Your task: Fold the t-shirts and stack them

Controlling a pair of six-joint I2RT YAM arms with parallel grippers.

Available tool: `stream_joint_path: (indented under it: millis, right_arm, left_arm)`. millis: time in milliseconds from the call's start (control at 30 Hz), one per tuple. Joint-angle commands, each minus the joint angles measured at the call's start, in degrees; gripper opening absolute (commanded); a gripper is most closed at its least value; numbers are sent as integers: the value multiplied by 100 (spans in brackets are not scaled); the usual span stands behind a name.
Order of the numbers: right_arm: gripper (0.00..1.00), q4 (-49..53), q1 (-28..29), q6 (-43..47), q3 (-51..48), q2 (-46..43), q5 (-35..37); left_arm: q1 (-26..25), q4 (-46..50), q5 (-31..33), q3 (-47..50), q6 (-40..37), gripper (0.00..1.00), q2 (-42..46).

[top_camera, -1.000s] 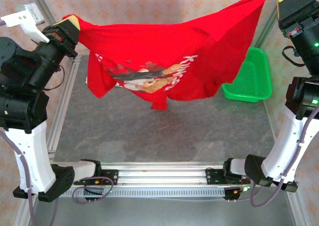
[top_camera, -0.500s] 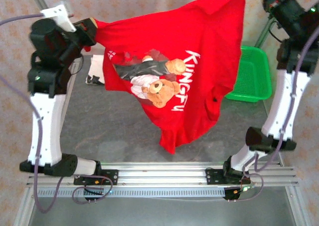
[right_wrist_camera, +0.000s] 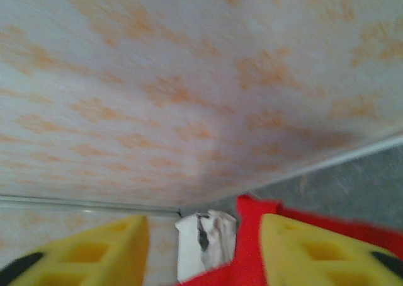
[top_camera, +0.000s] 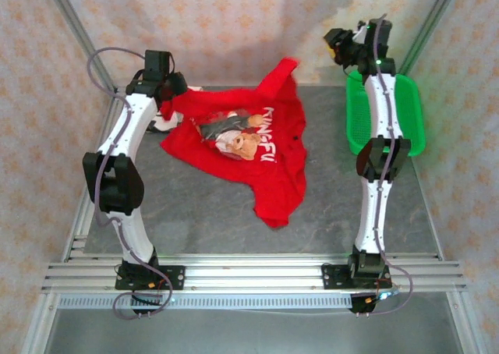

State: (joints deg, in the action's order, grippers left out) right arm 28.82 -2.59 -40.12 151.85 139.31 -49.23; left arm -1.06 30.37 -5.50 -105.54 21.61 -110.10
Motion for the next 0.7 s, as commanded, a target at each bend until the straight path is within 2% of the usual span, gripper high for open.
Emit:
stream_joint_path:
  millis: [0, 33, 67, 167, 200, 300, 333, 433, 500, 567, 667]
  right_arm:
    - [64, 729, 103, 740, 191, -727, 53]
    - [68, 1179, 175, 1102, -15, -1005, 87]
    - [70, 1606, 248, 1378, -228, -1264, 102]
    - [72, 2926, 594, 2157, -1501, -2343, 349]
    - [73, 3184, 819, 2355, -2306, -2895, 565]
    - [73, 2882, 1310, 2223, -4726, -4233, 846]
    - [73, 2519, 1394, 1899, -5765, -4752, 852]
    - [73, 1401, 1441, 1068, -7937, -5813, 789]
    - [73, 1017, 1503, 915, -8796, -6151, 823]
    - [73, 1027, 1568, 1000, -9255, -6185, 887]
    - [72, 1227, 1852, 1365, -9482, -5925, 1083]
  left_arm:
    - [195, 19, -20, -49, 197, 77, 363]
    - [194, 49, -95, 53, 235, 86, 528]
    - [199, 114, -151, 142, 303, 100, 687]
    - [268, 514, -484, 523, 536, 100, 1234]
    - [305, 628, -682, 729, 587, 100, 1439]
    - [521, 1037, -980, 1461, 745, 100, 1972]
    - [691, 1100, -1166, 1741, 856, 100, 2116]
    - [1095, 1322, -1397, 2453, 869, 99, 2314]
    - [1245, 1243, -1574, 2791, 872, 96, 2291]
    - [1283, 1106, -1631, 3018, 871, 93, 2151]
    - [1354, 864, -1781, 3266, 1038, 80, 1767]
